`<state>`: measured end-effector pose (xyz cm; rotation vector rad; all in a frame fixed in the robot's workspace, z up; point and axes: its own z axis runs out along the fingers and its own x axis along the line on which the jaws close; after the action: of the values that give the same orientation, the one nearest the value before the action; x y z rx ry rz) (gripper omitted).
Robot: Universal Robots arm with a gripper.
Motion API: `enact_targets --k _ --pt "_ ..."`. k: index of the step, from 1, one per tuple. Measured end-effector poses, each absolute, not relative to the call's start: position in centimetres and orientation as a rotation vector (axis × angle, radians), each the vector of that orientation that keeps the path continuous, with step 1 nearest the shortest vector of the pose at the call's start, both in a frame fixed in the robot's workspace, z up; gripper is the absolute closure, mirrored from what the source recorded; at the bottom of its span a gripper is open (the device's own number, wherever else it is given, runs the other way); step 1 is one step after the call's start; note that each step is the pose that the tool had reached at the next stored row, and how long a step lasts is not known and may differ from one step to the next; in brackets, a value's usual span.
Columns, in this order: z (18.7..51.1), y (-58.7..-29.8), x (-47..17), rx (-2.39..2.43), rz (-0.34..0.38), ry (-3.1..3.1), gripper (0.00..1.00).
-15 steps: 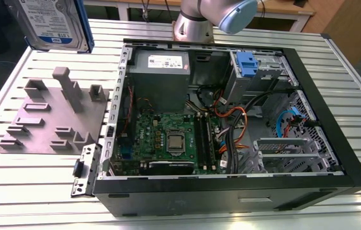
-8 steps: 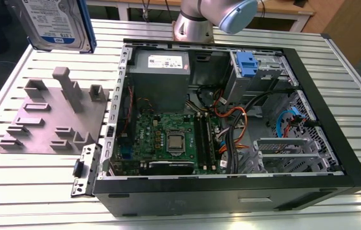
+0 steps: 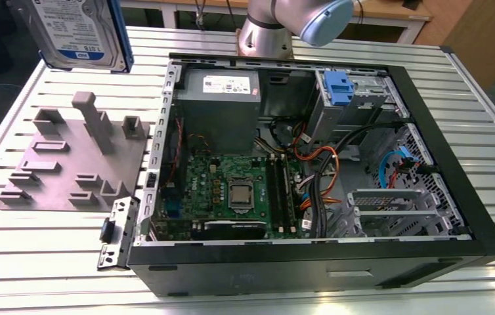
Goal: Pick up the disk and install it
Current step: 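Pick up the disk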
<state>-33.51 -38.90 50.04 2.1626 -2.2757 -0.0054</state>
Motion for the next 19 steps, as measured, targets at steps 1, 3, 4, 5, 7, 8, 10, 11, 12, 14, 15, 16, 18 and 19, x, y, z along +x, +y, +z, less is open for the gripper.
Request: enact_targets --k 1,3,4,5,7,8,10,11,12,14,15,16,18,19 --pt "50.04 -38.90 -33.49 2.163 -0.005 -2.276 0.64" --pt "50.04 -38.90 -33.46 2.163 -0.005 -2.276 0.64" --pt "50.04 -38.90 -33.45 2.163 -0.005 -2.276 0.64" --pt "50.03 -38.90 -33.44 2.163 -0.005 -2.276 0.64" --pt "50.04 -38.90 -33.40 2.163 -0.005 -2.276 0.64" --pt "50.04 -38.90 -33.36 2.163 -0.005 -2.276 0.64" --pt "50.04 -38.90 -33.24 2.163 -0.005 -2.276 0.64" --pt "50.04 -38.90 -33.19 2.163 -0.005 -2.276 0.64" --pt "50.03 -38.90 -33.11 2.163 -0.005 -2.276 0.64" --pt "50.04 -38.90 -32.98 2.163 -0.005 -2.276 0.64" --pt "50.04 -38.90 -32.92 2.163 -0.005 -2.276 0.64" --pt "50.04 -38.90 -32.90 2.163 -0.005 -2.276 0.64" --pt "50.03 -38.90 -32.90 2.163 -0.005 -2.276 0.64" --pt "50.04 -38.90 -32.89 2.163 -0.005 -2.276 0.64"
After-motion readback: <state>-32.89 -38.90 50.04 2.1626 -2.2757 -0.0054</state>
